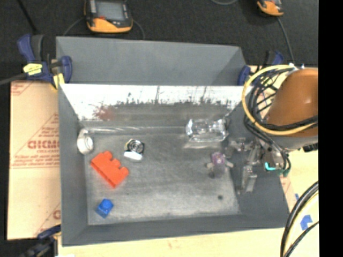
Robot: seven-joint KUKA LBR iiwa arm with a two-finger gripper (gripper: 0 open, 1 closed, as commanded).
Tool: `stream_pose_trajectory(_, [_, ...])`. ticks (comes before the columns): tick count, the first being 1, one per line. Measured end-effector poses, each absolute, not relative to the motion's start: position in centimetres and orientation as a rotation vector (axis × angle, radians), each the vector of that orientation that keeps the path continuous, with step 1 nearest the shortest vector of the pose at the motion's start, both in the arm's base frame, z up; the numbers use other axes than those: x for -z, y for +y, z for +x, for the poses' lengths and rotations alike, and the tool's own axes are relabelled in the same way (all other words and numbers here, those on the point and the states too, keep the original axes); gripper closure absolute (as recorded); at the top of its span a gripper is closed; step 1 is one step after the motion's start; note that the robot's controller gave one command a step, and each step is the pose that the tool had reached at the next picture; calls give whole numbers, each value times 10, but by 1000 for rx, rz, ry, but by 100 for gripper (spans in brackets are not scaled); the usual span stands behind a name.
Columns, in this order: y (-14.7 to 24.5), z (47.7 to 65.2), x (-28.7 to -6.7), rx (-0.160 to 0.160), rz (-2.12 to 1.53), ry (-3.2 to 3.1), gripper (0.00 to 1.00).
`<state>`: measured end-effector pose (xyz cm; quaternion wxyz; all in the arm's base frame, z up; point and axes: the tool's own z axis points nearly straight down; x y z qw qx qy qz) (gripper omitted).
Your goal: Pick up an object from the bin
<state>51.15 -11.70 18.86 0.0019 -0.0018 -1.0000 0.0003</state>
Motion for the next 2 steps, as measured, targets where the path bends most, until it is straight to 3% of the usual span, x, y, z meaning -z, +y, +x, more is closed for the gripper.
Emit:
stream_pose_trajectory(1, [-144, 561, -68, 0, -510, -3102, 0])
stream_pose_trajectory(2, [-145, 563, -72, -4, -501, -3108, 100])
